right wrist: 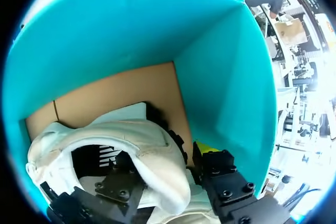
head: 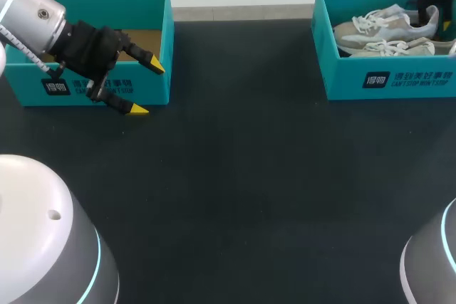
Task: Take the shoe out of the shoebox, open the shoe tongue, remove and reinsert the insole, then place the shoe into the shoebox
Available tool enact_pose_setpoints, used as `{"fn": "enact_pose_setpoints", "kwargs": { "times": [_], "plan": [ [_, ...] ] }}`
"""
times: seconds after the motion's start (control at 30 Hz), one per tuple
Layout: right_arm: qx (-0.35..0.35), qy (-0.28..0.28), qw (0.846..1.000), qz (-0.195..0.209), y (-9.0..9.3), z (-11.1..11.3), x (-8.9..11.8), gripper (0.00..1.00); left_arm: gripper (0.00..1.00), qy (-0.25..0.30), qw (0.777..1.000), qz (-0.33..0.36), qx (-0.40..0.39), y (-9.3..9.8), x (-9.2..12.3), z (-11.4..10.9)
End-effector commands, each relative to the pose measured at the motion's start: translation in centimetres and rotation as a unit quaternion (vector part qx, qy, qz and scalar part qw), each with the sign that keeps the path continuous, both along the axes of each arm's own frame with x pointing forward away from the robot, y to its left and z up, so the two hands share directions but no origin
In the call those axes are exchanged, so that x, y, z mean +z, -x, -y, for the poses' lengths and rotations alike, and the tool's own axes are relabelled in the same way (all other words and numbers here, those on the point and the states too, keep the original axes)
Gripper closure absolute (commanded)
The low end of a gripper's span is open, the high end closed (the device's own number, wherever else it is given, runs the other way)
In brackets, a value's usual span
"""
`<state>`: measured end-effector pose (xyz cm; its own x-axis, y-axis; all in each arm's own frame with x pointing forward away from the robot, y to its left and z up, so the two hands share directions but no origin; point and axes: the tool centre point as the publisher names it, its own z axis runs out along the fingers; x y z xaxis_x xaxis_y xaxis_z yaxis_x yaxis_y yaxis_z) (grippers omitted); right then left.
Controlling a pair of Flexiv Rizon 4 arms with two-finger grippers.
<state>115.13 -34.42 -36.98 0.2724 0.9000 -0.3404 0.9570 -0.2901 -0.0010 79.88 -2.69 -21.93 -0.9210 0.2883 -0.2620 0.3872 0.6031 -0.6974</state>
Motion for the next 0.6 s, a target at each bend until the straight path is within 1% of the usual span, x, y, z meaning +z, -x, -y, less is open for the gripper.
{"fn": "enact_pose_setpoints", "kwargs": {
  "times": [0.03, 0.07, 0.17, 0.2, 0.23, 0.33, 0.4, 0.5, 0.6],
  "plan": [
    [-0.004, 0.001, 1.000, -0.003, -0.8, 0.5, -0.3, 0.51, 0.00, -0.002, 1.000, 0.000, -0.001, 0.0, 0.0, 0.0],
    [-0.004, 0.001, 1.000, 0.001, -0.8, 0.6, -0.1, 0.49, 0.00, -0.002, 1.000, 0.000, -0.001, 0.0, 0.0, 0.0],
    [0.000, -0.007, 1.000, 0.007, -0.8, 0.4, 0.4, 0.34, 0.00, -0.002, 1.000, 0.000, -0.001, 0.0, 0.0, 0.0],
    [-0.001, -0.012, 1.000, 0.008, -0.8, 0.4, 0.5, 0.30, 0.00, -0.002, 1.000, 0.000, -0.001, 0.0, 0.0, 0.0],
    [-0.001, -0.019, 1.000, 0.010, -0.7, 0.2, 0.6, 0.31, 0.00, -0.002, 1.000, 0.000, -0.001, 0.0, 0.0, 0.0],
    [0.006, -0.024, 1.000, 0.012, -0.6, -0.5, 1.3, 0.31, 0.00, -0.002, 1.000, 0.000, -0.001, 0.0, 0.0, 0.0],
    [0.008, -0.026, 1.000, 0.015, -0.5, -0.7, 1.6, 0.28, 0.00, -0.002, 1.000, 0.000, -0.001, 0.0, 0.0, 0.0],
    [0.010, -0.026, 0.999, 0.015, -0.2, -0.7, 1.9, 0.20, 0.00, -0.002, 1.000, 0.000, -0.001, 0.0, 0.0, 0.0],
    [0.013, -0.028, 0.999, 0.019, 0.3, -0.9, 2.8, 0.17, 0.00, -0.002, 1.000, 0.000, -0.001, 0.0, 0.0, 0.0]
  ]
}}
